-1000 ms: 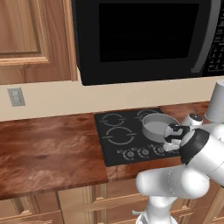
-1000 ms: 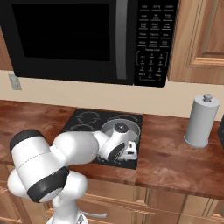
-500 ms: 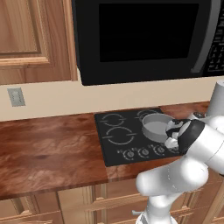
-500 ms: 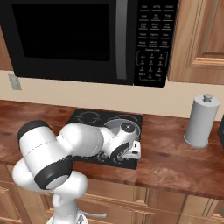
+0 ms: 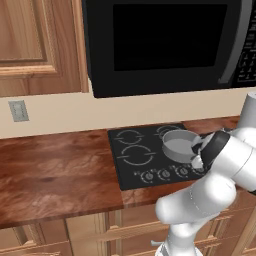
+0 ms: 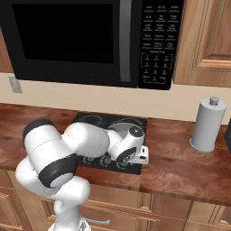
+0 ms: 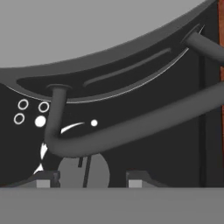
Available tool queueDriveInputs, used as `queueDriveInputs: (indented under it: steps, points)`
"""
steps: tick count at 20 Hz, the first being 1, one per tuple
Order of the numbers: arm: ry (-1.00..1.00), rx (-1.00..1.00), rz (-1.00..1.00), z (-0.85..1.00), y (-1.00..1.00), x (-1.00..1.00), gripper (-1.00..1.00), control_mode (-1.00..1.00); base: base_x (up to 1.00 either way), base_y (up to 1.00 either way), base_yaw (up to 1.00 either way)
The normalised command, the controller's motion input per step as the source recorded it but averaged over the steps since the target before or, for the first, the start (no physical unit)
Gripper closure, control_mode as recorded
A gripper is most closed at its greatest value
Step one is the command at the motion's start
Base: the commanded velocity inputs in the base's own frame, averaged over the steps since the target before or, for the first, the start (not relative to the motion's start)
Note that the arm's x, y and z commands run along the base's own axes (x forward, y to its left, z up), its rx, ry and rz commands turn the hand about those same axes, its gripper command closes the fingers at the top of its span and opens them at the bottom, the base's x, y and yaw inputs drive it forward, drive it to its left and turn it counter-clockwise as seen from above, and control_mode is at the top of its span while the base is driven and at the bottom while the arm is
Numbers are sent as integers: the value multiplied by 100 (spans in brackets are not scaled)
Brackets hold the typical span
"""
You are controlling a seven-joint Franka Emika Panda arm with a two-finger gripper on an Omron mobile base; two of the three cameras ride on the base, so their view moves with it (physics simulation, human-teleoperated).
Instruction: Turn on the front right burner of the stove.
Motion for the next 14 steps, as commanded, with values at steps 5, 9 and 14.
queueDriveInputs:
  steps: [5,9,14]
  points:
    - [0,0,0,-14,0,0,100,-100,0,0,0]
    - [0,-1,0,-2,0,-1,100,-100,0,0,0]
    - [-3,-1,4,-21,11,-6,100,-100,0,0,0]
